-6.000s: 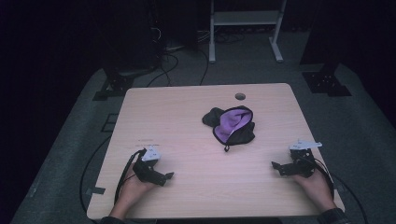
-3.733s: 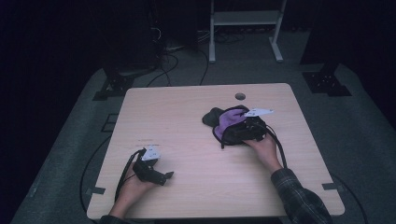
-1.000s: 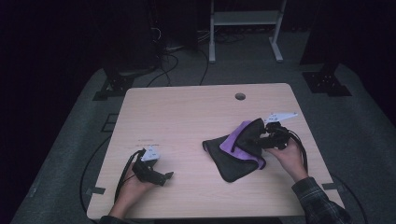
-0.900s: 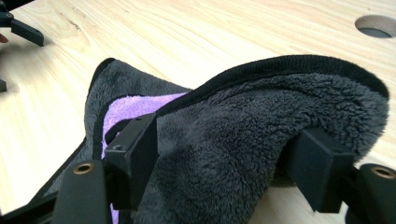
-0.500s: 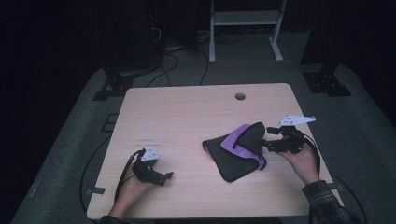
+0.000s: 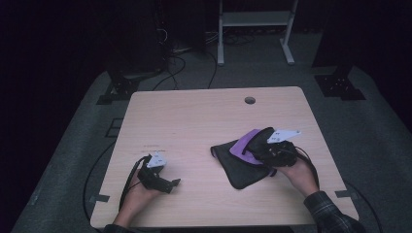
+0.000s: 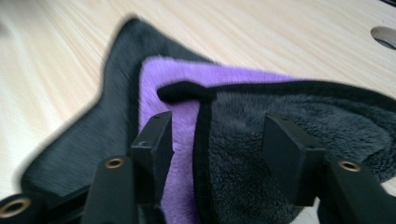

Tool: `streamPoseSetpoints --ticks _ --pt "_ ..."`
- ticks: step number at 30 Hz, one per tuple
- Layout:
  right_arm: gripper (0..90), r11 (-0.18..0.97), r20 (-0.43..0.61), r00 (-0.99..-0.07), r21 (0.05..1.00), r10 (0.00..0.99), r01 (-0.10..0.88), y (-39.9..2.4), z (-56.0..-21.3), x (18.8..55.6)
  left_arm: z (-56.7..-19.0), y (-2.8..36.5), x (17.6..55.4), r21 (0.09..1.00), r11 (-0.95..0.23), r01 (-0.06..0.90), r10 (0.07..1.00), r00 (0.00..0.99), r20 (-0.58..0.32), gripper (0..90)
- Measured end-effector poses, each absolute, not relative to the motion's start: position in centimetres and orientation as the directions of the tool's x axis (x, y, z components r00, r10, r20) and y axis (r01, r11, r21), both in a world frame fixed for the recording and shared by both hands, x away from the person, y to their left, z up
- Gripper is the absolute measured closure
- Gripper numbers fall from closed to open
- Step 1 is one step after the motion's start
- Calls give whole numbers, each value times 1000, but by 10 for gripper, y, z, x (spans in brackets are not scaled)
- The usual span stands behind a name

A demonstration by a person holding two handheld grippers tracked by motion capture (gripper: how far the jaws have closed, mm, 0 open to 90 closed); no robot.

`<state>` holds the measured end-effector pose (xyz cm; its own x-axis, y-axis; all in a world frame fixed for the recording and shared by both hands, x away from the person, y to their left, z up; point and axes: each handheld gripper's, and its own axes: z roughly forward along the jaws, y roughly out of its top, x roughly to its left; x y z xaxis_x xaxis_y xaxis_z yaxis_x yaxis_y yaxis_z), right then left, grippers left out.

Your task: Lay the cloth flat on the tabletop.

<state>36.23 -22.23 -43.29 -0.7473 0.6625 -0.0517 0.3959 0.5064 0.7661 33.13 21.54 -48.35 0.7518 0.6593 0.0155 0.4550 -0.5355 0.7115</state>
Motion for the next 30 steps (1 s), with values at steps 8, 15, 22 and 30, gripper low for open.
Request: streamPoseSetpoints --ticks 8,15,22,30 --pt "824 502 -101 -692 763 715 407 -229 -434 365 -483 215 331 711 -536 455 659 752 16 0" --pt "827 372 -40 -615 827 788 422 -265 -413 367 -483 215 331 711 -536 455 659 752 16 0" --pt "766 300 -8 -493 803 870 515 -310 -427 382 -483 215 331 711 -536 455 659 752 16 0" --pt "622 249 30 -437 784 899 568 -333 -434 385 -483 215 331 712 -535 455 661 751 16 0"
